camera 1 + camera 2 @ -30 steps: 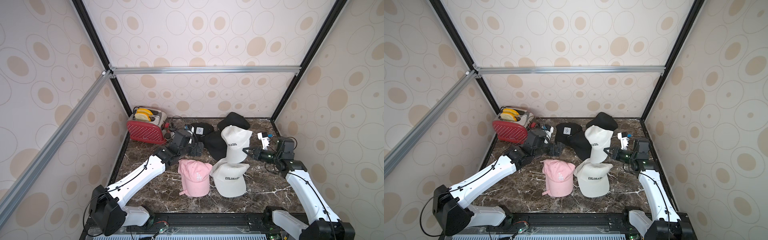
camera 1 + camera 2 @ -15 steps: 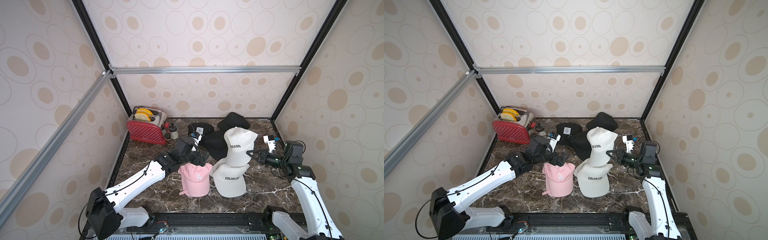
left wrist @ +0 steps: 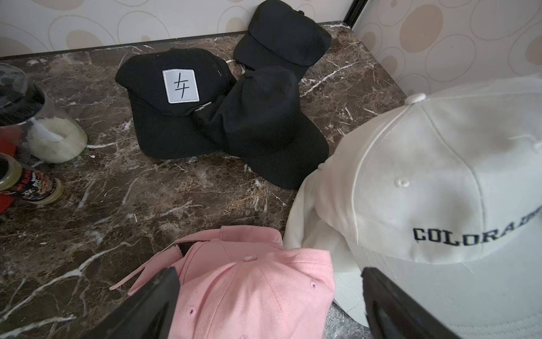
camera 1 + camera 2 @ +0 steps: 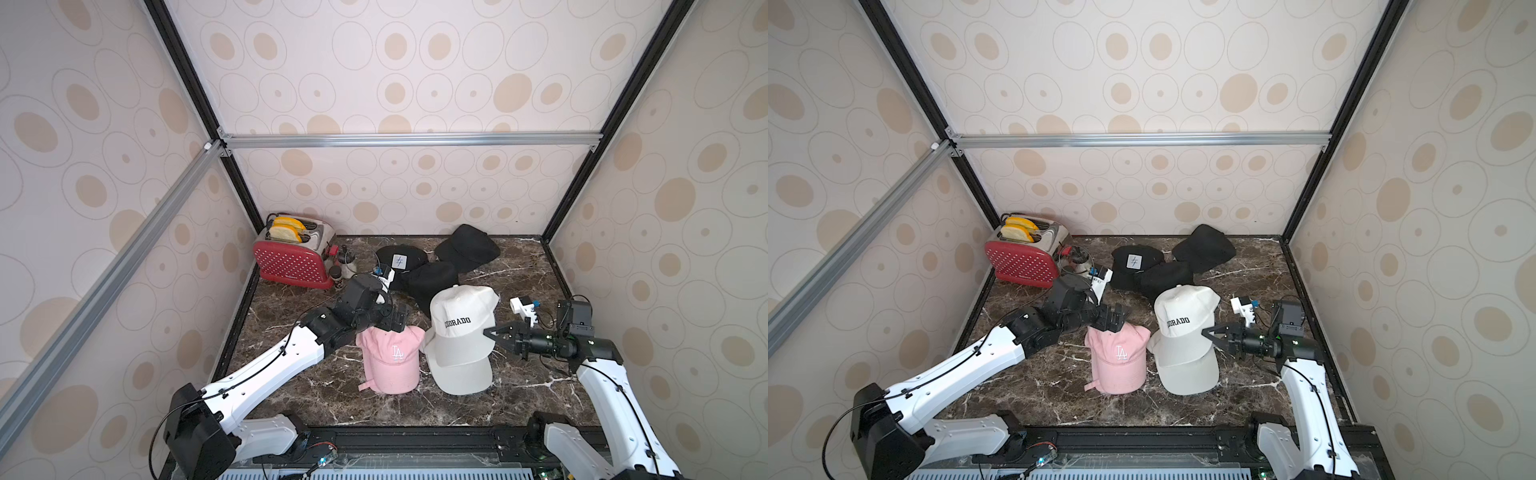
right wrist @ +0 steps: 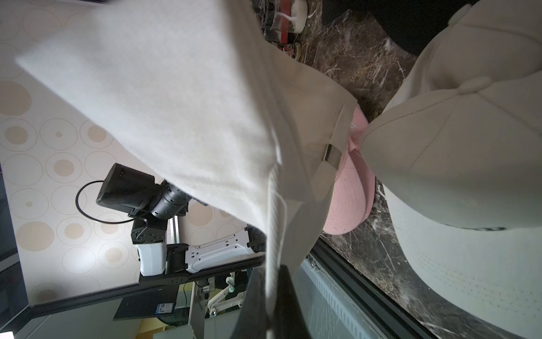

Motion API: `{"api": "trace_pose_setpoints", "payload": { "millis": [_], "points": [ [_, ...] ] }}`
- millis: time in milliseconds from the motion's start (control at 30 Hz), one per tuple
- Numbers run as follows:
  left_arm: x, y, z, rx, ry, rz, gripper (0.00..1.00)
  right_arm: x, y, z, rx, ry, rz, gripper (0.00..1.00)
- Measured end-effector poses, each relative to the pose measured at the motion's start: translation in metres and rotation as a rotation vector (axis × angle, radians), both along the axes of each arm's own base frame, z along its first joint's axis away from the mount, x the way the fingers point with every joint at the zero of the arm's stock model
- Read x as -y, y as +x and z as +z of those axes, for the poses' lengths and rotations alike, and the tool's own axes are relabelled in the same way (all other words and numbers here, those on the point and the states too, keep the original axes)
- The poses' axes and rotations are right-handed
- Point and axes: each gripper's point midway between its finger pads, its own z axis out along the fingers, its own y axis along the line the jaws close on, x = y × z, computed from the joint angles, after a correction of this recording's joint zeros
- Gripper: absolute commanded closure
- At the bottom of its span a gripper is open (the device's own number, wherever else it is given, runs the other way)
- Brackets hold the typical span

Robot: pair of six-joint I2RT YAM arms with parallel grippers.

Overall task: Stack the baseball caps by color
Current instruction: Place the baseball cap on the baseball cap.

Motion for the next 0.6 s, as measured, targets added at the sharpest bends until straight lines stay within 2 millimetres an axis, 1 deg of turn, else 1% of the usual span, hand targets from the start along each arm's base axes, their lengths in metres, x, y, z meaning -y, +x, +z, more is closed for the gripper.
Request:
{"api": "trace_pose_setpoints", "payload": {
  "millis": [133, 233, 367, 500, 600],
  "points": [
    [0.0, 0.001, 0.0, -0.001, -0.008, -0.002, 0.01, 0.0, -0.007, -0.009, -0.02, -0.003, 0.001, 1.0],
    [0.002, 0.0, -0.001, -0.008, -0.018, -0.008, 0.01, 0.0, -0.007, -0.025, -0.043, 0.006, -0.015, 1.0],
    [0.002, -0.001, -0.004, -0.017, -0.02, -0.012, 0.01, 0.0, -0.007, -0.05, -0.12, 0.004, -0.017, 1.0],
    [0.001, -0.002, -0.008, -0.023, -0.014, -0.012, 0.01, 0.002, -0.005, -0.061, -0.136, -0.036, 0.004, 1.0],
    [0.001, -0.002, -0.008, -0.025, -0.014, -0.012, 0.01, 0.005, -0.005, -0.074, -0.151, -0.085, 0.006, 1.0]
  ]
}}
